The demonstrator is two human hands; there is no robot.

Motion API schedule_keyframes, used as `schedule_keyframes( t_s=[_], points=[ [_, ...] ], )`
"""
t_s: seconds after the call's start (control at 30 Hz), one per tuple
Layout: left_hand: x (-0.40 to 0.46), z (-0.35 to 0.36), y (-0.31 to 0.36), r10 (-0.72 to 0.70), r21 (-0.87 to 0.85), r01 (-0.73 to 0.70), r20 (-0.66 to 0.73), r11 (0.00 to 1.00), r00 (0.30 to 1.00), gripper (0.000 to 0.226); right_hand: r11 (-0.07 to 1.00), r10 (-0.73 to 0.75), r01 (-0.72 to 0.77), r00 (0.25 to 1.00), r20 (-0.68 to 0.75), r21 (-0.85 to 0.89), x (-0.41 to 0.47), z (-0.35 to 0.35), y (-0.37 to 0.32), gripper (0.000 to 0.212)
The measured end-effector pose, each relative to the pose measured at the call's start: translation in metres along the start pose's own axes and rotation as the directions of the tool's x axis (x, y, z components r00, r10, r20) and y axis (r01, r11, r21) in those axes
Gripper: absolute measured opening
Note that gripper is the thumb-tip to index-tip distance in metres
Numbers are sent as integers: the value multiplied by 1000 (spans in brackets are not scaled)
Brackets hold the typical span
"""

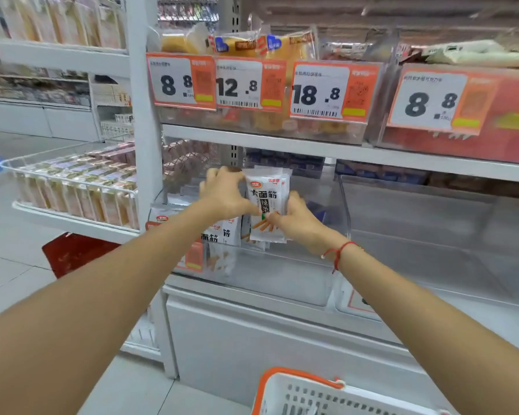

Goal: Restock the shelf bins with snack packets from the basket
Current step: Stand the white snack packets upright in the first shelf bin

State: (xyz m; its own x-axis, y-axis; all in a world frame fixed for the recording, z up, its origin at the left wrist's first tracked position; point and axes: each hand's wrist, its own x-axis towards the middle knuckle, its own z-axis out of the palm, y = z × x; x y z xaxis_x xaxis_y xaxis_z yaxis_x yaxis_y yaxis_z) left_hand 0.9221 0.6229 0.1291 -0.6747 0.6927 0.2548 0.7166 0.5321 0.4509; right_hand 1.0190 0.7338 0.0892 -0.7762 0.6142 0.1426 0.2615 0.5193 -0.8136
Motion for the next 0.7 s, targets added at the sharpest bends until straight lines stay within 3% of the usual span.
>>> schedule_keyframes(
  t_s=[0.17,0.27,0.37,0.47,0.6,0.7],
  points=[
    [12,25,-7,20,340,-15,-13,940,1000,41,984,173,-168,978,115,-51,25,32,16,52],
    [17,30,-8,96,438,-58,-65,897,993,63,956,285,-273,951,122,-106,39,44,23,72],
    [23,37,-8,187,575,-178,45,799,981,75,920,357,-337,931,76,-200,44,49,35,71],
    [27,45,-5,193,699,-235,140,676,971,79,916,299,-271,953,53,-296,43,46,44,55],
    [29,53,2,146,800,-262,217,540,965,90,930,288,-246,949,126,-272,38,49,39,42],
    [32,56,2,137,834,-234,191,500,972,86,936,278,-221,942,188,-276,47,58,47,73]
  ],
)
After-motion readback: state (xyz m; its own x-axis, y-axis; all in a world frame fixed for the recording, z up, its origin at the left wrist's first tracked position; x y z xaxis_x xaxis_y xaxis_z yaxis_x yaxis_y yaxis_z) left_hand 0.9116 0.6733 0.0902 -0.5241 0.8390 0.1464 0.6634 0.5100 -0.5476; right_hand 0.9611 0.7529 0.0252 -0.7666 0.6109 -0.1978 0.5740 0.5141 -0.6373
